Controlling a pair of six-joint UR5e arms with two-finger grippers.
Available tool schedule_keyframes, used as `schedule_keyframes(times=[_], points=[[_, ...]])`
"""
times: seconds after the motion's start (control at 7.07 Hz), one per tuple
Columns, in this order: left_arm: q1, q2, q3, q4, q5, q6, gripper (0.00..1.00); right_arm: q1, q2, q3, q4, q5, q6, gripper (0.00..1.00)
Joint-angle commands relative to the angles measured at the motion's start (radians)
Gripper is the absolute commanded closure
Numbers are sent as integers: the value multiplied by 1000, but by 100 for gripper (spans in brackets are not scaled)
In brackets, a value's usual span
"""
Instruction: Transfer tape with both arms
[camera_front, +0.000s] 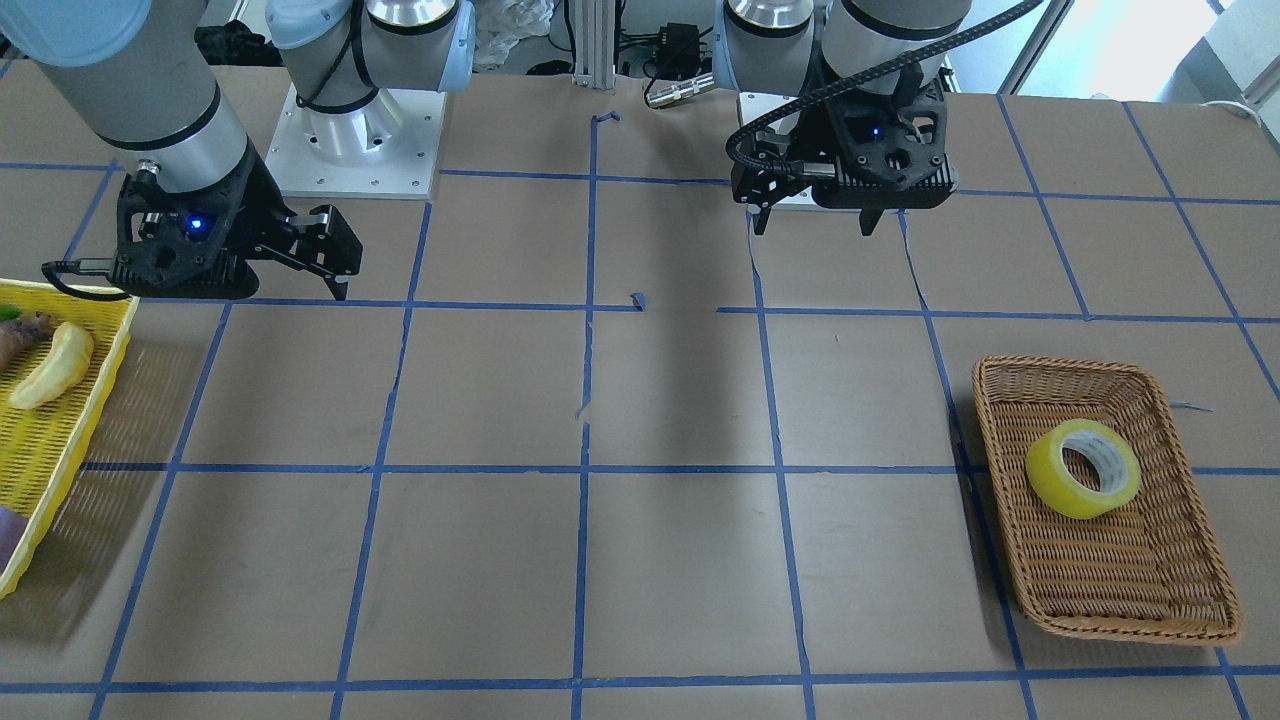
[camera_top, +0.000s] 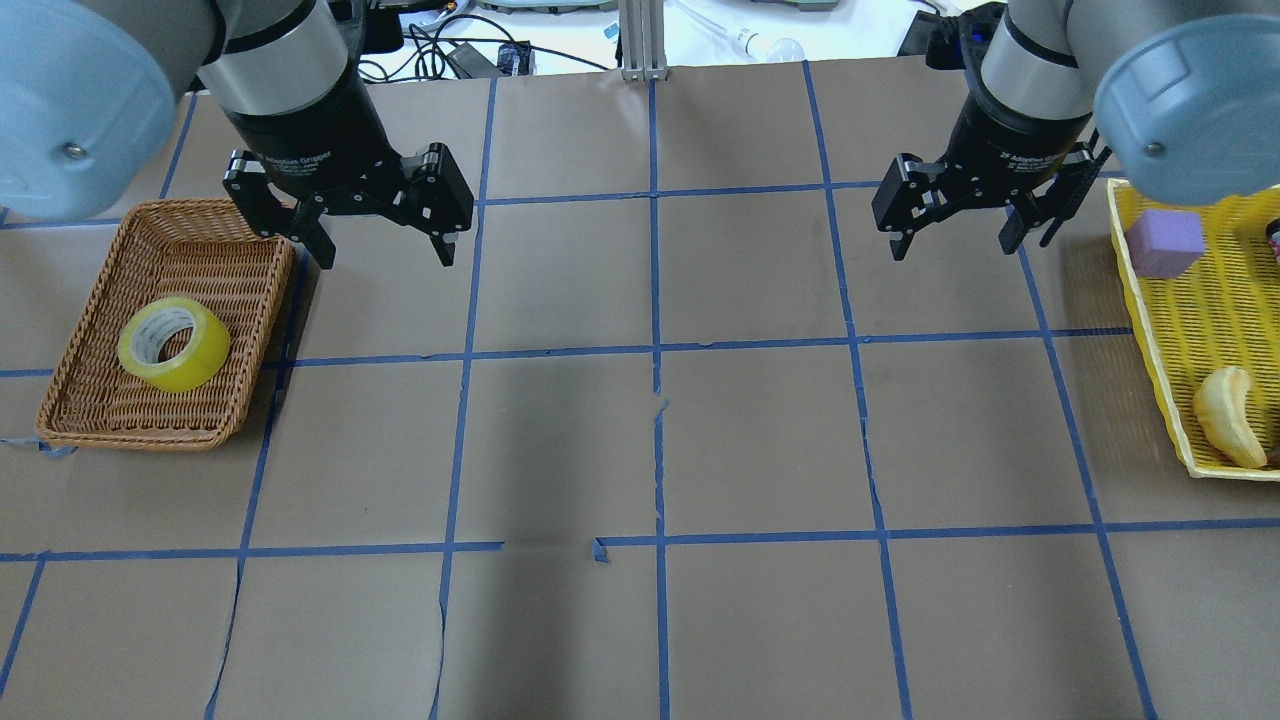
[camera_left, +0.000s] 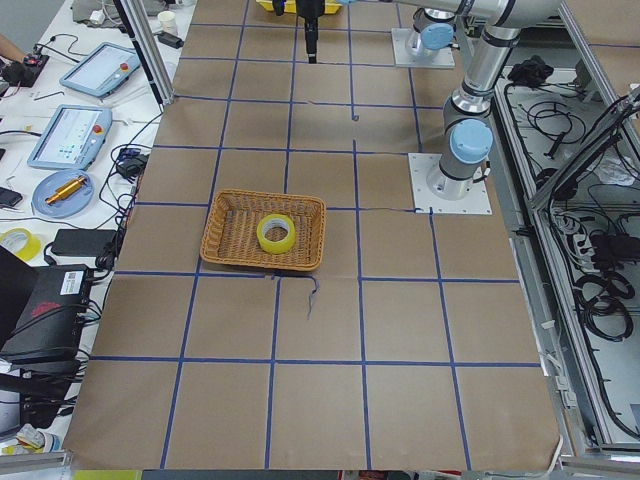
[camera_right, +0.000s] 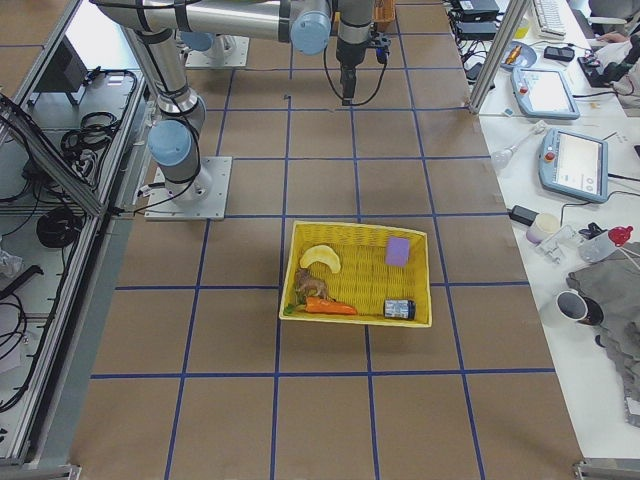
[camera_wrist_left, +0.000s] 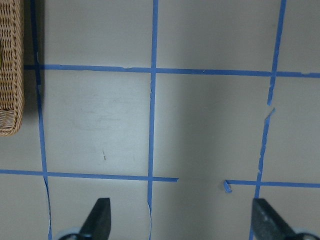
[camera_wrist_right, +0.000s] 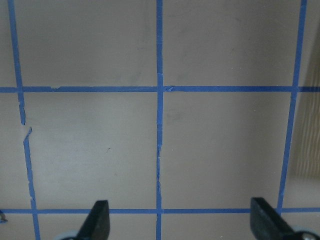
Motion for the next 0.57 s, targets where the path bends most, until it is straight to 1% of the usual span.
schedule_keyframes(times=[0.0,0.42], points=[[17,-5,-1,34,-5,30,0,1,-4,13,-2,1,7,0],[14,-2,-2,32,-6,35,0,-1,-10,1,2,-3,3,0]])
